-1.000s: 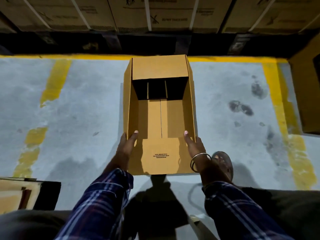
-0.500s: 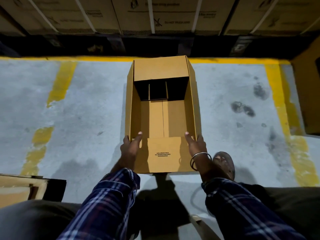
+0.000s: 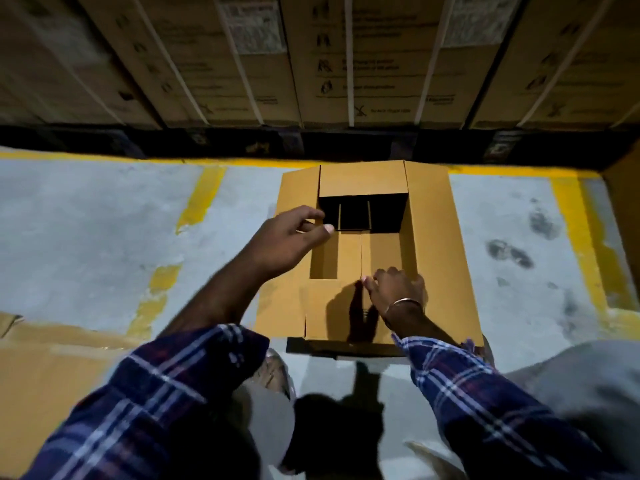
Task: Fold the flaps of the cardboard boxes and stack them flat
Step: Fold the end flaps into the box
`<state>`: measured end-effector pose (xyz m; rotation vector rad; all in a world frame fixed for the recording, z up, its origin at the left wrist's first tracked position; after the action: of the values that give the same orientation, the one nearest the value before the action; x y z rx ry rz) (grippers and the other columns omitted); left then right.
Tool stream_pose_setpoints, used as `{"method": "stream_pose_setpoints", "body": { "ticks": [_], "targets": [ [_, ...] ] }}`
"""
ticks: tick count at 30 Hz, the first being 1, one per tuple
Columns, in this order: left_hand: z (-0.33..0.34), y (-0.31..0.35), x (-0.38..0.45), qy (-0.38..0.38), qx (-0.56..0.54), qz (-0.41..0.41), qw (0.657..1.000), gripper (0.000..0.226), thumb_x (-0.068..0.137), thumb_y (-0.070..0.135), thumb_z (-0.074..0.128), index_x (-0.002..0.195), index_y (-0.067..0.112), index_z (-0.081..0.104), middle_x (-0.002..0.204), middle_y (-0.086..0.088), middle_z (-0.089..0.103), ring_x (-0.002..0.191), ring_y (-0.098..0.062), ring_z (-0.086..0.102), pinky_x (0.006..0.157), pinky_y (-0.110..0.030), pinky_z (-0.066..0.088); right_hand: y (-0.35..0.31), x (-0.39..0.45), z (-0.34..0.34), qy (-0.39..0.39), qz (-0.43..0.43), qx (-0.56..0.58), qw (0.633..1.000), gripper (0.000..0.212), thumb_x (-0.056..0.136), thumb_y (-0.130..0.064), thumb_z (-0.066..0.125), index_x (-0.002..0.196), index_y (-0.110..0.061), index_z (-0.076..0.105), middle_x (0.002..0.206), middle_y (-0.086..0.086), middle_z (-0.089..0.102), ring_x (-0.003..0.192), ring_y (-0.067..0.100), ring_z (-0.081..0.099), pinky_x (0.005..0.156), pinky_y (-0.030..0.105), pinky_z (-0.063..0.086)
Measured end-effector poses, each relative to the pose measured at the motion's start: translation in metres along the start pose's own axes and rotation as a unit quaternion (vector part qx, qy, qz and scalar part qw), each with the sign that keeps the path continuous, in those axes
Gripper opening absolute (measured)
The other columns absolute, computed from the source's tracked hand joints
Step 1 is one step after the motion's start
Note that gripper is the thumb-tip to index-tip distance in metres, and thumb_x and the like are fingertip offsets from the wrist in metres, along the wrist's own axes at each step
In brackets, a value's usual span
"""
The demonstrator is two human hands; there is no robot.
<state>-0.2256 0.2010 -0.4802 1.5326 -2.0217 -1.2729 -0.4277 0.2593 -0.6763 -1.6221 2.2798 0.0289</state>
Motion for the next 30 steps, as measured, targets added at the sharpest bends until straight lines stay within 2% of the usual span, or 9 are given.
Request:
{"method": "stream_pose_setpoints", "body": {
  "ticks": [3,7,10,13,16,18,21,25,30],
  "targets": [
    [-0.01,0.006,-0.035,-0.006,0.011,0.015,1.0,0.04,0.099,0.048,0.062,0.134,0.029,0.062,0.11,0.004,0.071,0.106,-0.011,0.067,0.086,-0.031,0.052,-0.012,-0.019,-0.039,-0.014,-0.023,0.075,0.997,0.047,0.104,-0.053,0.041,0.1,-0.019,0.073,0.105,0.01,0.072,0.094,0.032,0.064,0.079,0.037,0.044],
    [0.002,0.018,-0.055,-0.012,0.101,0.052,0.993,0.049,0.099,0.044,0.063,0.141,0.021,0.058,0.123,-0.001,0.068,0.108,-0.014,0.063,0.08,-0.029,0.046,-0.025,-0.054,-0.027,-0.203,-0.071,0.084,0.973,0.038,0.086,-0.057,0.072,0.098,-0.021,0.074,0.095,0.003,0.072,0.085,0.023,0.067,0.078,0.034,0.055],
    [0.013,0.025,-0.063,-0.032,0.116,0.057,0.991,0.054,0.099,0.046,0.062,0.147,0.022,0.053,0.13,-0.005,0.067,0.111,-0.019,0.064,0.086,-0.032,0.049,-0.021,-0.082,0.007,-0.256,-0.072,0.02,0.964,0.064,0.072,-0.064,0.079,0.123,-0.029,0.065,0.121,0.001,0.065,0.107,0.025,0.065,0.092,0.035,0.054],
    [0.019,0.018,-0.067,-0.069,0.175,0.05,0.981,0.058,0.098,0.05,0.061,0.148,0.023,0.05,0.128,-0.003,0.068,0.112,-0.02,0.064,0.093,-0.042,0.054,-0.024,-0.093,0.047,-0.262,-0.107,-0.088,0.955,0.094,0.073,-0.065,0.073,0.153,-0.031,0.037,0.147,0.008,0.044,0.132,0.033,0.046,0.107,0.043,0.045],
    [0.023,0.013,-0.063,-0.093,0.194,0.046,0.976,0.059,0.099,0.051,0.061,0.149,0.021,0.049,0.129,-0.004,0.067,0.116,-0.022,0.062,0.097,-0.046,0.053,-0.029,-0.092,0.073,-0.266,-0.117,-0.137,0.947,0.105,0.078,-0.064,0.07,0.16,-0.03,0.014,0.156,0.01,0.029,0.141,0.034,0.032,0.11,0.047,0.04],
    [0.029,0.011,-0.054,-0.106,0.208,0.046,0.971,0.061,0.098,0.053,0.06,0.15,0.022,0.048,0.129,-0.003,0.067,0.117,-0.022,0.061,0.098,-0.046,0.053,-0.03,-0.087,0.083,-0.256,-0.125,-0.142,0.948,0.102,0.082,-0.061,0.068,0.16,-0.03,0.012,0.158,0.008,0.03,0.142,0.032,0.034,0.11,0.046,0.038],
    [0.041,0.013,-0.038,-0.123,0.243,0.055,0.961,0.061,0.099,0.054,0.058,0.151,0.024,0.046,0.131,-0.001,0.066,0.122,-0.022,0.058,0.098,-0.046,0.052,-0.03,-0.081,0.097,-0.255,-0.119,-0.128,0.951,0.084,0.085,-0.056,0.067,0.154,-0.028,0.028,0.147,0.005,0.046,0.134,0.031,0.048,0.107,0.048,0.039],
    [0.069,0.022,-0.016,-0.151,0.286,0.096,0.941,0.058,0.1,0.051,0.057,0.151,0.027,0.044,0.139,-0.003,0.061,0.126,-0.024,0.056,0.093,-0.042,0.051,-0.038,-0.075,0.108,-0.245,-0.121,-0.127,0.953,0.053,0.093,-0.03,0.061,0.142,-0.024,0.041,0.134,0.008,0.055,0.126,0.033,0.054,0.099,0.05,0.043],
    [0.095,0.029,0.013,-0.187,0.295,0.122,0.929,0.059,0.1,0.053,0.056,0.152,0.026,0.044,0.142,-0.006,0.059,0.128,-0.026,0.055,0.094,-0.044,0.053,-0.039,-0.058,0.119,-0.174,-0.141,-0.11,0.968,0.035,0.098,-0.016,0.046,0.132,-0.026,0.051,0.119,0.012,0.062,0.108,0.032,0.063,0.085,0.038,0.05]
  ]
}}
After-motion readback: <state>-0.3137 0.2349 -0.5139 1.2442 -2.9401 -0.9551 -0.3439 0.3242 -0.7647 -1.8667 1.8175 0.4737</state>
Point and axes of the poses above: each hand's wrist, its own x-axis towards the middle knuckle, its own z-axis out of the palm, y = z × x, the point moved 6 cm from there along x, towards the middle knuckle
